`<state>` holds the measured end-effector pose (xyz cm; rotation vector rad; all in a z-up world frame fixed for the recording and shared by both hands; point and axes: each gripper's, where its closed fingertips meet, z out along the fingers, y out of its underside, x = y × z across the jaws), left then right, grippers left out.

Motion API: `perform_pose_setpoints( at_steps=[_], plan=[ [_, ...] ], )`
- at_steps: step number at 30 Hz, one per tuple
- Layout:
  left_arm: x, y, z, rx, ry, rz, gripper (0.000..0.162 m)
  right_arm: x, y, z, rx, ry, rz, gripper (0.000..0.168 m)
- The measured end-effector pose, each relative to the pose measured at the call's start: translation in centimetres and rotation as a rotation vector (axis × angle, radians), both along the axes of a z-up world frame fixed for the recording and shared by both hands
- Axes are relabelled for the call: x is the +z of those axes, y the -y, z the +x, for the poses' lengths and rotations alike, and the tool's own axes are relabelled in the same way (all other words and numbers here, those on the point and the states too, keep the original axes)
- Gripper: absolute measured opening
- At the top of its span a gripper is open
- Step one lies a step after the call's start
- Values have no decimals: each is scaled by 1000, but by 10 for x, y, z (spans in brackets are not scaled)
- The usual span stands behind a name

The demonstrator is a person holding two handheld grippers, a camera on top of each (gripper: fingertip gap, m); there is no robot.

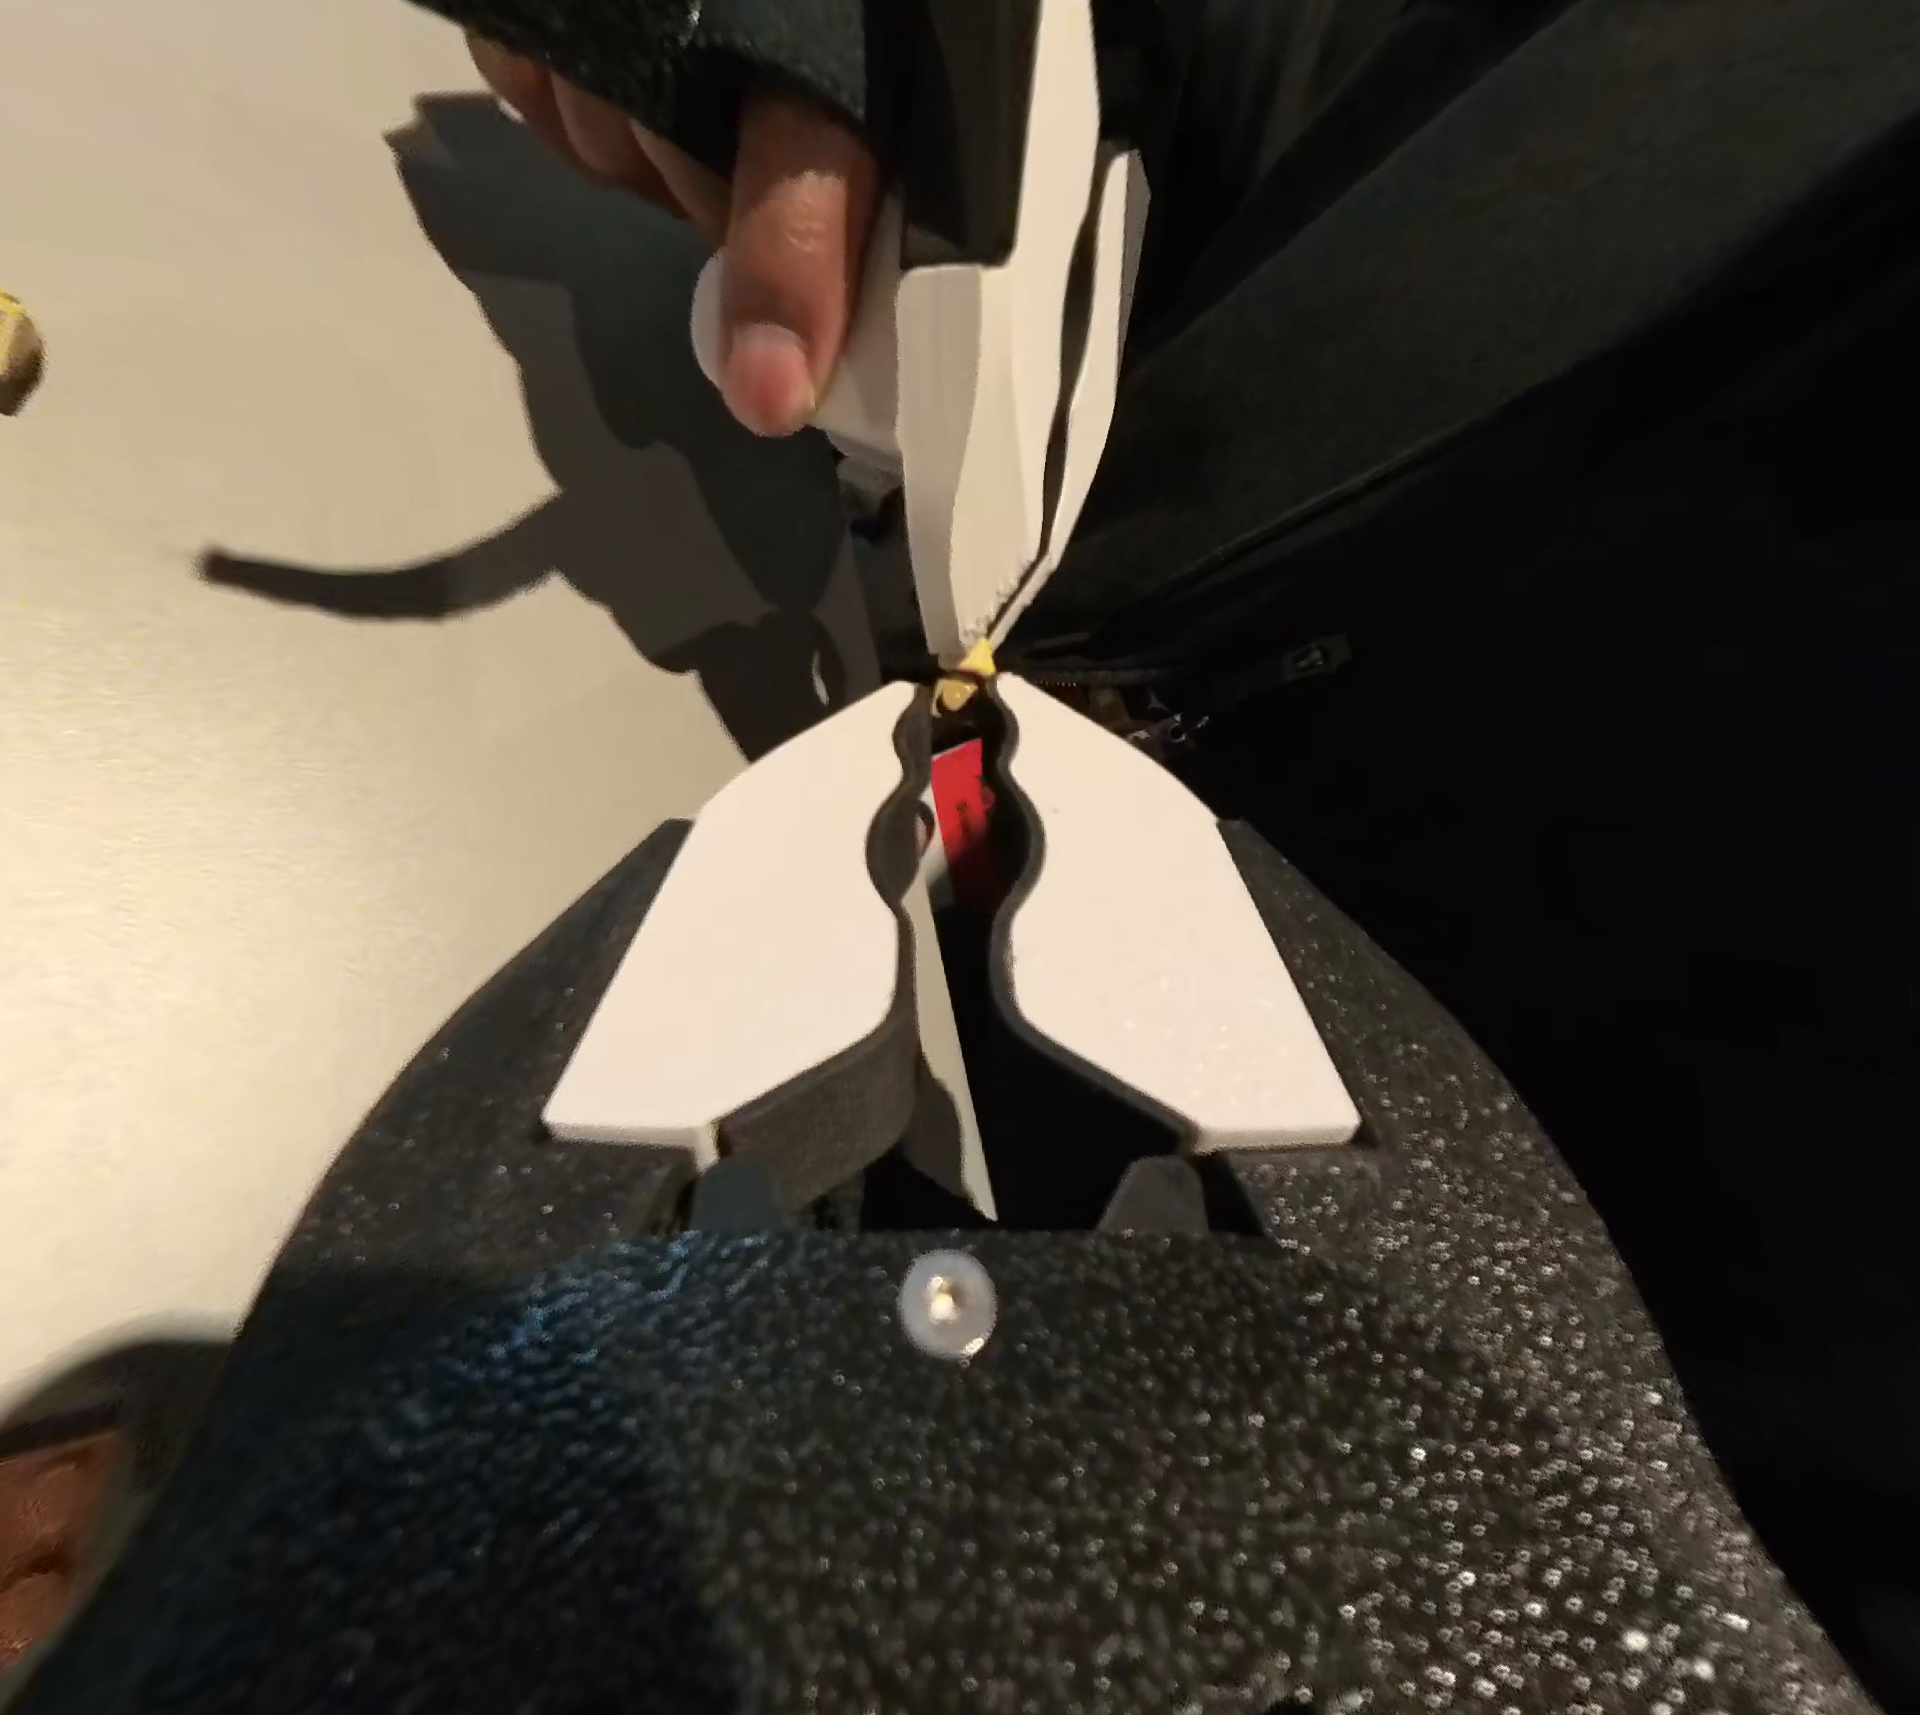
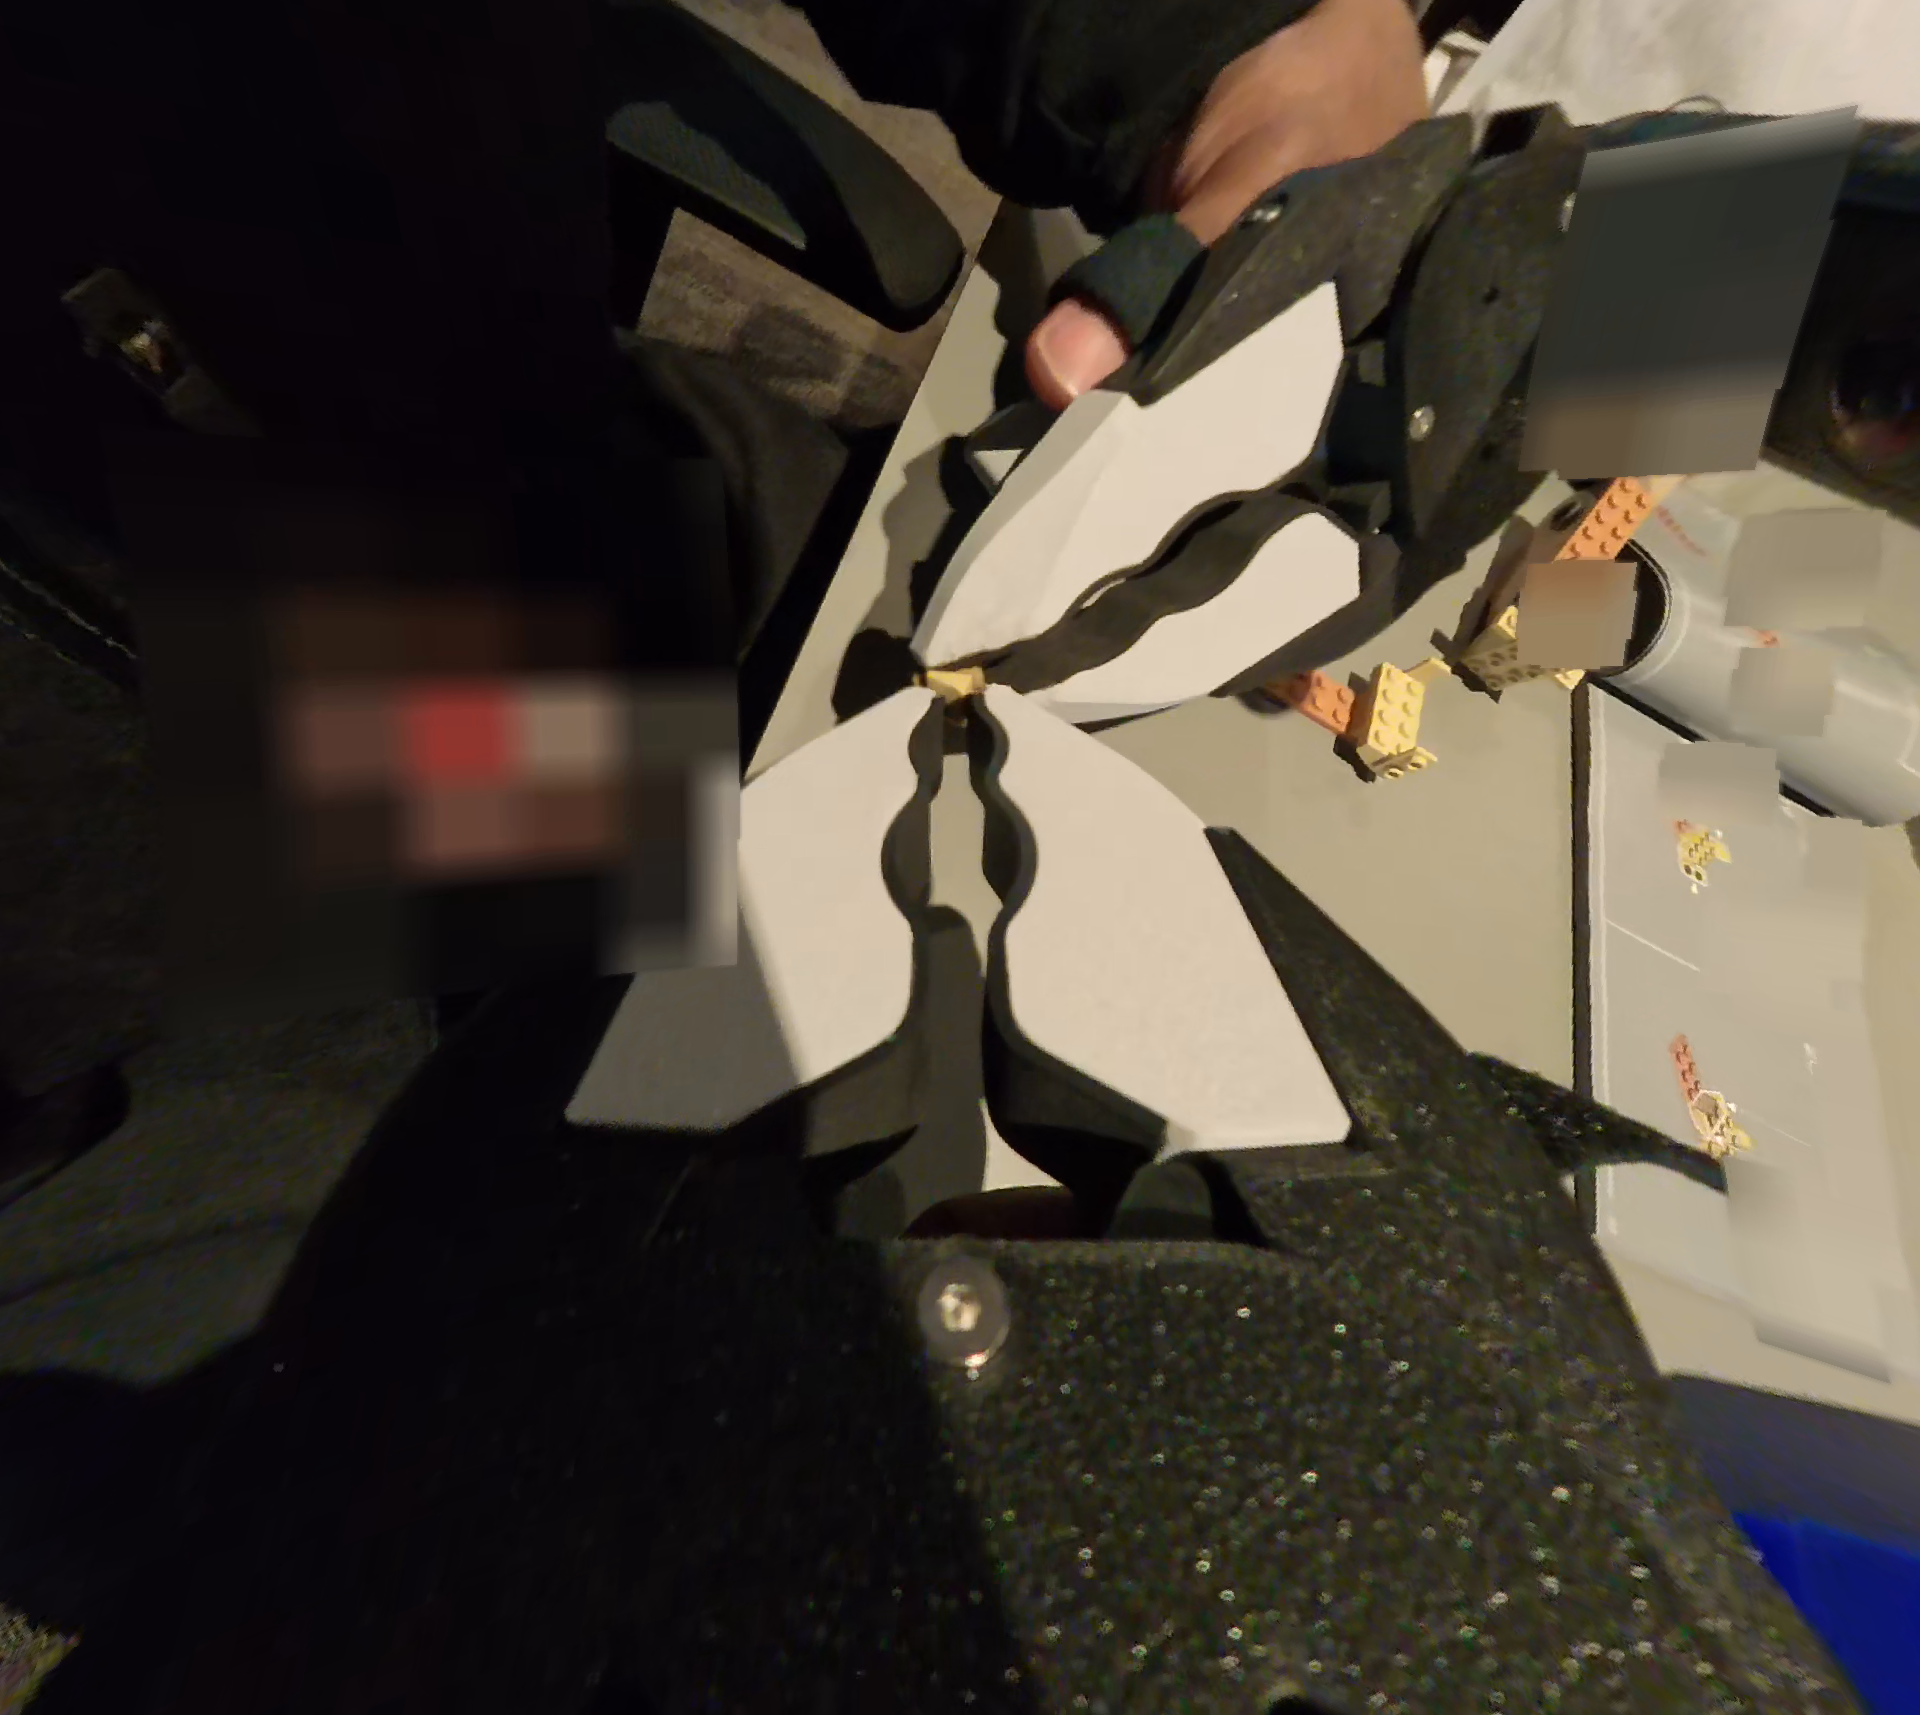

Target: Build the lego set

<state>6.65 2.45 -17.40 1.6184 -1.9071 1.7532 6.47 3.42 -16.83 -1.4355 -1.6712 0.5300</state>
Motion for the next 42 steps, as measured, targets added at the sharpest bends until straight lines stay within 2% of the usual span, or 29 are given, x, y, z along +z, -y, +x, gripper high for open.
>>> perform_pose_setpoints(
  at_steps=[10, 22, 37, 42],
  plan=[
    [-3, 0, 4, -31, -94, -69, 8, -4, -1, 5, 36, 62, 53, 4],
    [12, 6, 10, -3, -78, -127, 7, 9, 4, 10, 106, 162, 242, 4],
    [30, -25, 24, 274, 49, -236, 7, 23, -26, 20, -134, 30, 277, 4],
    [36, -35, 26, 386, 113, -209, 7, 28, -35, 22, -240, 23, 337, 3]
  ],
)
